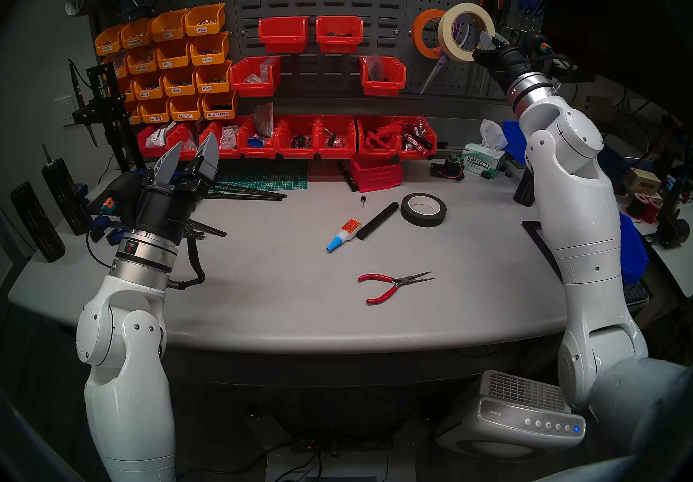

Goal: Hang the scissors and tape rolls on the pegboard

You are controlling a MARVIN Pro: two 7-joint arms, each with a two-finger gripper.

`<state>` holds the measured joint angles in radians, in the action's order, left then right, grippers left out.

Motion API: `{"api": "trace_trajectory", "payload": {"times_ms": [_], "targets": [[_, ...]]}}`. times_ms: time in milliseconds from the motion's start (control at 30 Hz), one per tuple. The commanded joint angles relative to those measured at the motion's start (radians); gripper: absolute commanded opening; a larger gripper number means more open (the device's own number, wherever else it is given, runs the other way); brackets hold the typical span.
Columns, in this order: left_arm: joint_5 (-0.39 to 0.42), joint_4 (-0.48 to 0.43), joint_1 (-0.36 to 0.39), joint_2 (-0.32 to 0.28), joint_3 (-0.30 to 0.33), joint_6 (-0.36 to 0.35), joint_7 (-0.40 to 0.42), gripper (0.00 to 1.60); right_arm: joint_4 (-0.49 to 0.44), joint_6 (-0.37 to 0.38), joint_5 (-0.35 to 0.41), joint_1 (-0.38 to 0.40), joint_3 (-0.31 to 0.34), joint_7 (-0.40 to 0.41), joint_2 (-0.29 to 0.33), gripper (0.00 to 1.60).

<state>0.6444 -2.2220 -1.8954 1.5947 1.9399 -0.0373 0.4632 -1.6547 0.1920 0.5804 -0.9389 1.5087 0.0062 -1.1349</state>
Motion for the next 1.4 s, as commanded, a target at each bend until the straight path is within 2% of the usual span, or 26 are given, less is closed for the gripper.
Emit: {"api": "trace_trajectory", "payload": {"times_ms": [0,67,100,167,200,600,833,867,1033,1100,1167,1367], "targets": [[0.002,-0.028,0.016,-0.003,-0.001,0.008,0.004,1.60,0.007,0.002,-0.015,0.101,0.006,-0.003,-0.015,0.00],[0.002,-0.028,0.016,-0.002,-0.001,0.008,0.004,1.60,0.041,0.009,-0.022,0.134,-0.007,-0.001,-0.021,0.00],[0.002,-0.028,0.016,-0.002,-0.001,0.008,0.004,1.60,0.038,0.006,-0.026,0.122,-0.004,0.000,-0.024,0.00],[0.002,-0.029,0.016,-0.002,-0.001,0.009,0.004,1.60,0.090,0.016,-0.038,0.173,-0.025,0.002,-0.036,0.00],[0.002,-0.029,0.016,-0.002,-0.002,0.009,0.004,1.60,0.075,0.011,-0.042,0.148,-0.017,0.001,-0.039,0.00],[0.002,-0.029,0.016,-0.002,-0.001,0.009,0.004,1.60,0.164,0.014,-0.047,0.221,-0.021,0.020,-0.086,0.00],[0.002,-0.030,0.017,-0.002,-0.002,0.009,0.004,1.60,0.213,0.015,-0.054,0.271,-0.021,0.046,-0.090,0.00],[0.002,-0.030,0.017,-0.002,-0.002,0.009,0.004,1.60,0.200,0.013,-0.058,0.257,-0.015,0.049,-0.090,0.00],[0.002,-0.031,0.016,-0.001,-0.002,0.009,0.004,1.60,0.261,0.018,-0.071,0.301,-0.029,0.070,-0.088,0.00],[0.002,-0.031,0.016,-0.001,-0.002,0.009,0.004,1.60,0.245,0.015,-0.076,0.280,-0.023,0.073,-0.090,0.00],[0.002,-0.032,0.016,-0.001,-0.002,0.010,0.003,1.60,0.294,0.019,-0.079,0.322,-0.042,0.090,-0.095,0.00],[0.002,-0.032,0.016,-0.001,-0.002,0.010,0.003,1.60,0.323,0.016,-0.085,0.336,-0.045,0.110,-0.110,0.00]]}}
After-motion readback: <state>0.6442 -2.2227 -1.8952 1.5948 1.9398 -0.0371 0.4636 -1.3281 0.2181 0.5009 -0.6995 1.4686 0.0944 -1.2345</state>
